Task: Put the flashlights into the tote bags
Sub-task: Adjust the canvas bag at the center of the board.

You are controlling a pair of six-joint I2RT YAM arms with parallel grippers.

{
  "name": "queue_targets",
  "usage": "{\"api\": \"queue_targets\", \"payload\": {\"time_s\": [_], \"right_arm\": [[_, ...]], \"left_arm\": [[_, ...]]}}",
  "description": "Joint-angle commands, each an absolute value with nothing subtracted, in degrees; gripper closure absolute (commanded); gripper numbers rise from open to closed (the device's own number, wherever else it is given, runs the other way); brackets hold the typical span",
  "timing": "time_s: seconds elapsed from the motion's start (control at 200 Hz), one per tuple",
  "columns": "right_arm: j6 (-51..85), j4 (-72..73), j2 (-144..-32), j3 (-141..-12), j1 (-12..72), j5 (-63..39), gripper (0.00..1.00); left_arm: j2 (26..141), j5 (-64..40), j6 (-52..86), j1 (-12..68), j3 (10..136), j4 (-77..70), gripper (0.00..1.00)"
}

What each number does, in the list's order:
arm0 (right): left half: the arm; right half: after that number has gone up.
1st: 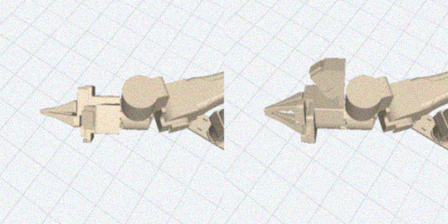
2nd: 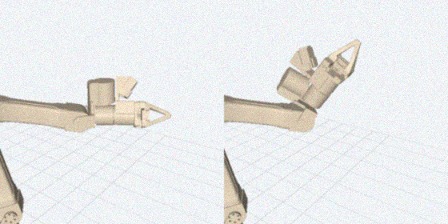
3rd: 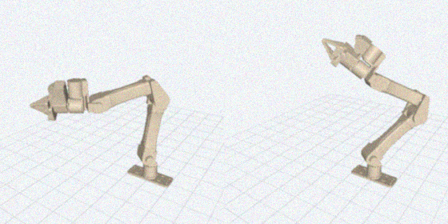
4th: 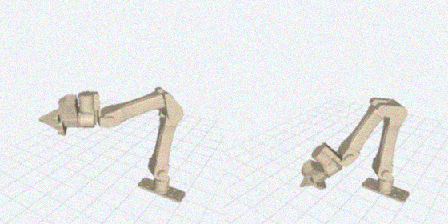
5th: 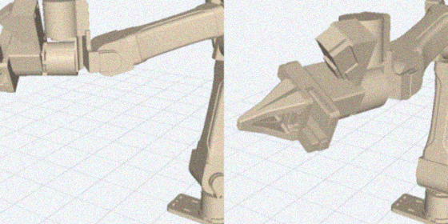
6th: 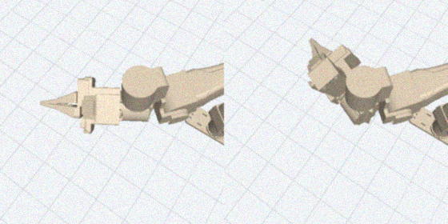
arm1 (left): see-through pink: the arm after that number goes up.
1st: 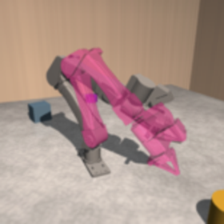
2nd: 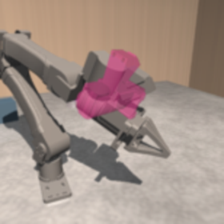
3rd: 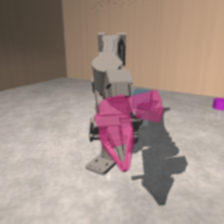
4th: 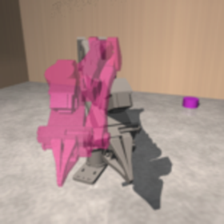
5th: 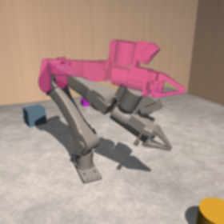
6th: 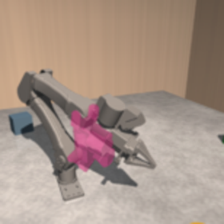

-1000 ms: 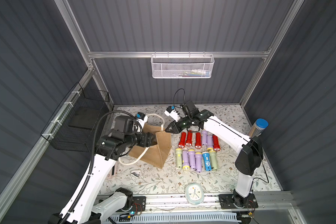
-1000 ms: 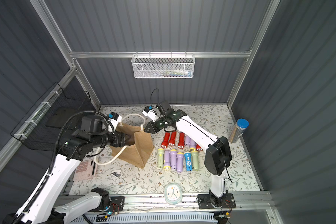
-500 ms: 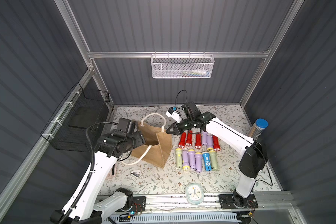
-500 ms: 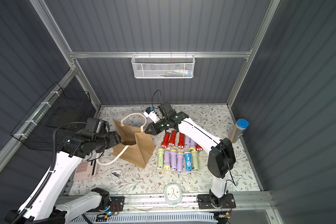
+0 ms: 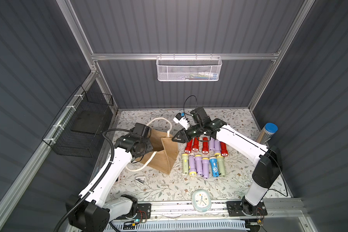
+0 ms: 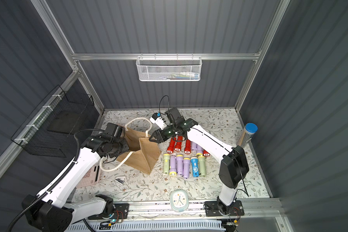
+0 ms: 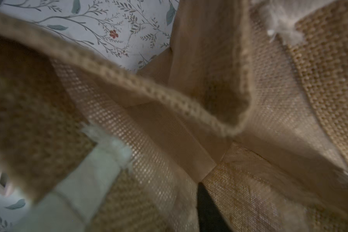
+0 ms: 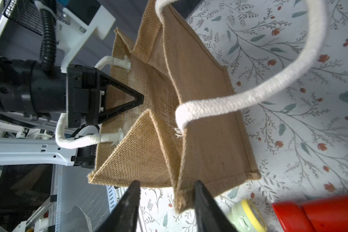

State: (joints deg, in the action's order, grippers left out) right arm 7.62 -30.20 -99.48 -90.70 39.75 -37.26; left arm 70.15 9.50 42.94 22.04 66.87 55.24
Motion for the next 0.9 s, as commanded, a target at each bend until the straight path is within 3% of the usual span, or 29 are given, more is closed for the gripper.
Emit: {"api": "queue_targets", "payload": {"time_s": [0.0,0.2,0.4,0.65,0.896], "right_arm": [[5.86,-30.84,-94.69,-90.31,39.93,-32.71,0.43],[5.10,-30.07,-91.27,-90.80,39.57,-29.05,0.33],[4.85,-34.70,-97.62,-99.27,39.55,-31.84,0.29],[5.41,-42.36,-105.70,-107.12,39.91,-33.43,0.30],[5.12,-45.57,-107.49,-107.04,40.03,-29.97,0.31]], "left_arm": [[72.24,9.36,35.41,21.85,70.23,54.36,1.00],[74.33,1.62,15.87,20.94,73.34,55.33,1.00],[74.18,-4.83,2.57,20.87,74.22,53.73,1.00],[78.97,-0.96,1.43,18.97,78.09,51.51,1.00],[81.71,-6.90,-0.06,14.94,78.85,48.08,1.00]]}}
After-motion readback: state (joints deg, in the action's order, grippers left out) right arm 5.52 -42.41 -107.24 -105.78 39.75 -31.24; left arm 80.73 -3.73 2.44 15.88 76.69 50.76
